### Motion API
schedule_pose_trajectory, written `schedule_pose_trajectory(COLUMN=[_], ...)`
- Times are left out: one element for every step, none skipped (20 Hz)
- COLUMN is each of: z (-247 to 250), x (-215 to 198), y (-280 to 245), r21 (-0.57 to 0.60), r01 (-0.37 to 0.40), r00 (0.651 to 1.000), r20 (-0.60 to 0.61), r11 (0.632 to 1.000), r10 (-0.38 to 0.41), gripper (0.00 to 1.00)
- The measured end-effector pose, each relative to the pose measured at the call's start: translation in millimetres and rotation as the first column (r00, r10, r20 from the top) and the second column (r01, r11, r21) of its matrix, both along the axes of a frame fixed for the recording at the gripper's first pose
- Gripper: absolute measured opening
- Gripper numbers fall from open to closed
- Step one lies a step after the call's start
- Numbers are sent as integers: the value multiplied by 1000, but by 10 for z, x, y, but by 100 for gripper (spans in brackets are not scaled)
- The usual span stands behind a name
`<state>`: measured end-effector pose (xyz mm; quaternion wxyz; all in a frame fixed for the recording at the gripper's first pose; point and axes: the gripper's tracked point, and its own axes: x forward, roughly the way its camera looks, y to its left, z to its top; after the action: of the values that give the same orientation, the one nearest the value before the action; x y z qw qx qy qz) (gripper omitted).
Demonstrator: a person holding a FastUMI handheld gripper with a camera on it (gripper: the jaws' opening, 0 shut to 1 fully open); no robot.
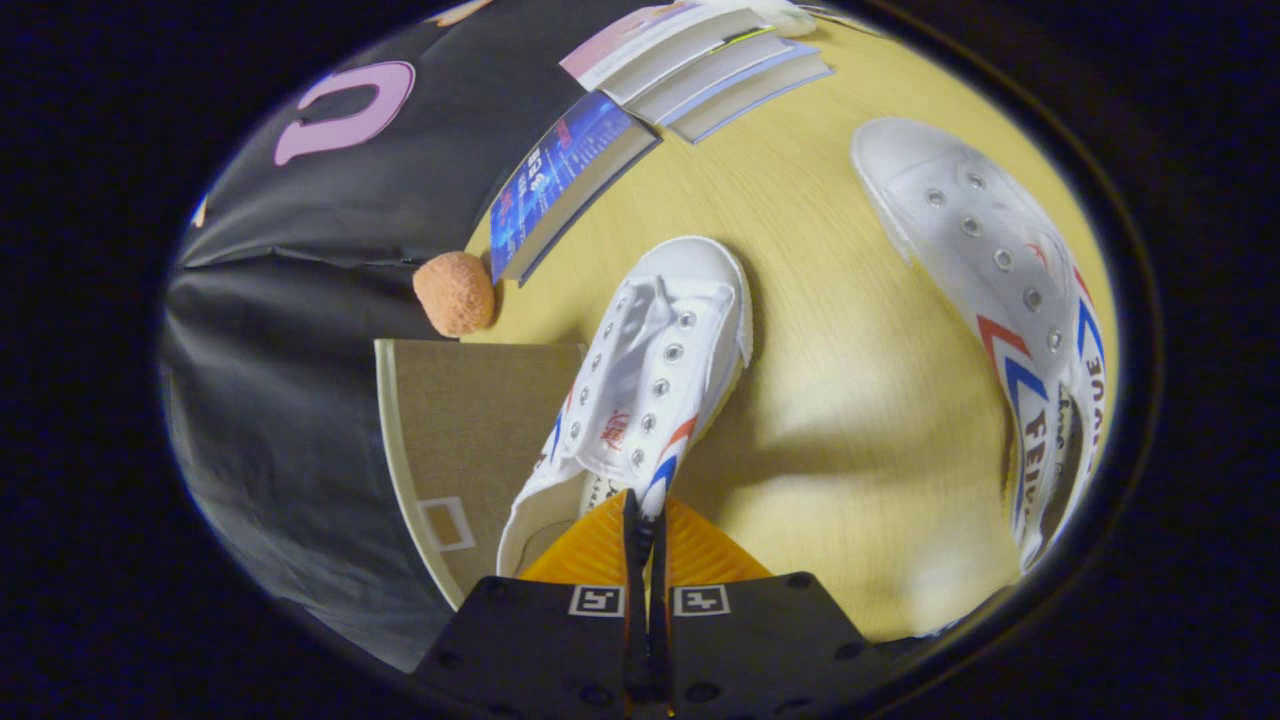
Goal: Open the storage box then place both shoes into the box .Put the left shoe in first, then the right shoe, with the right side of both shoes facing outward in a uniform manner.
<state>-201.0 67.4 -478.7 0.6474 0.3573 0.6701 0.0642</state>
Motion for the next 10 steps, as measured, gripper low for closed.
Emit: schedule_pose_trajectory(z=[69,185,290,402,511,632,757,857,997,1158], x=[7,24,65,111,160,218,280,325,384,435], y=[34,79,105,114,120,134,148,158,186,232], r21=[32,62,80,91,99,106,112,116,117,118], r01=[18,35,48,56,58,56,50,40,25,6], r00=[1000,999,998,997,996,993,991,987,981,975], r20=[2,6,23,42,64,93,121,153,186,221], r11=[999,997,996,994,993,993,992,992,993,993], r10=[-18,-35,-50,-60,-64,-66,-63,-57,-47,-32], gripper=[4,3,4,4,3,3,3,3,3,3])
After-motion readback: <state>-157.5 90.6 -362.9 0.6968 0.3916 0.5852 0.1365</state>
